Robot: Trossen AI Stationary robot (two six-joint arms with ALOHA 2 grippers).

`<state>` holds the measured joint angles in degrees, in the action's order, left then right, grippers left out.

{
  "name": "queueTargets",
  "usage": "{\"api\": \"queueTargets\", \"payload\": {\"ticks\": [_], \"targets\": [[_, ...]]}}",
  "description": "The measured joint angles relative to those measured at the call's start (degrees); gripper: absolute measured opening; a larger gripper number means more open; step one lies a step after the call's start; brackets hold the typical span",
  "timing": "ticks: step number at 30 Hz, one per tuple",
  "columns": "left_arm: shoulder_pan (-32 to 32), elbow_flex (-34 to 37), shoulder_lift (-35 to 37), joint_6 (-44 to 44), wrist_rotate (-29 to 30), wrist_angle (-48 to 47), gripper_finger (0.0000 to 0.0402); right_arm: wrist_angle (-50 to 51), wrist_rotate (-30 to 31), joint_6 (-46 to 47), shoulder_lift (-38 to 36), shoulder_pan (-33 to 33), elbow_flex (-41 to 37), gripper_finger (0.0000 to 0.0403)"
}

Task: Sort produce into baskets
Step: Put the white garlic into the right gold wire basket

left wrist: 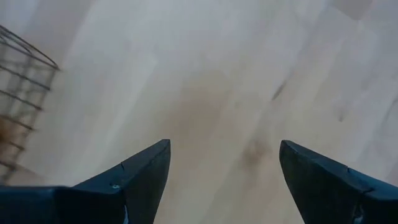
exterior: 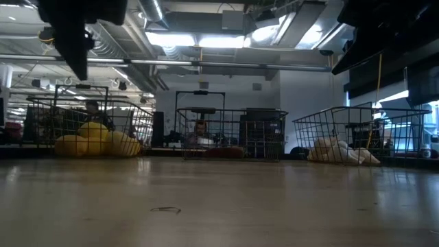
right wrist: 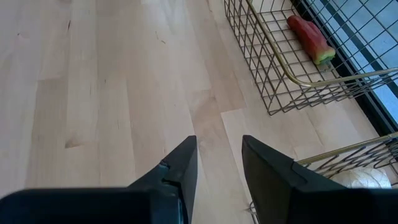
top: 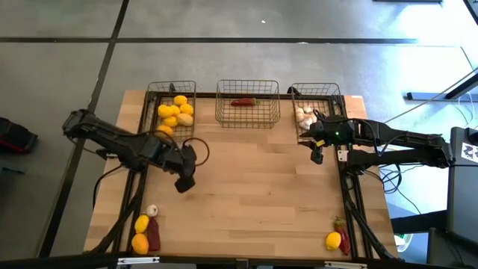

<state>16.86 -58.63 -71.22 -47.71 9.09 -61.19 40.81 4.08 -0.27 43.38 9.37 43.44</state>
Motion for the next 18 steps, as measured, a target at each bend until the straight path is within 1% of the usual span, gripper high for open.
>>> {"api": "queueTargets", "payload": {"ticks": [6, 18], "targets": [[5.59, 0.02, -0.04, -7.76, -0.14, 0.39, 0.0295, 0.02, 0.00, 0.00, -0.02, 0.00, 0.00, 0.0124], [13.42, 0.07, -0.07, -14.60, 0.39, 0.38, 0.0295, 0.76, -0.59, 0.00, 0.00, 0.00, 0.00, 0.0124]]}}
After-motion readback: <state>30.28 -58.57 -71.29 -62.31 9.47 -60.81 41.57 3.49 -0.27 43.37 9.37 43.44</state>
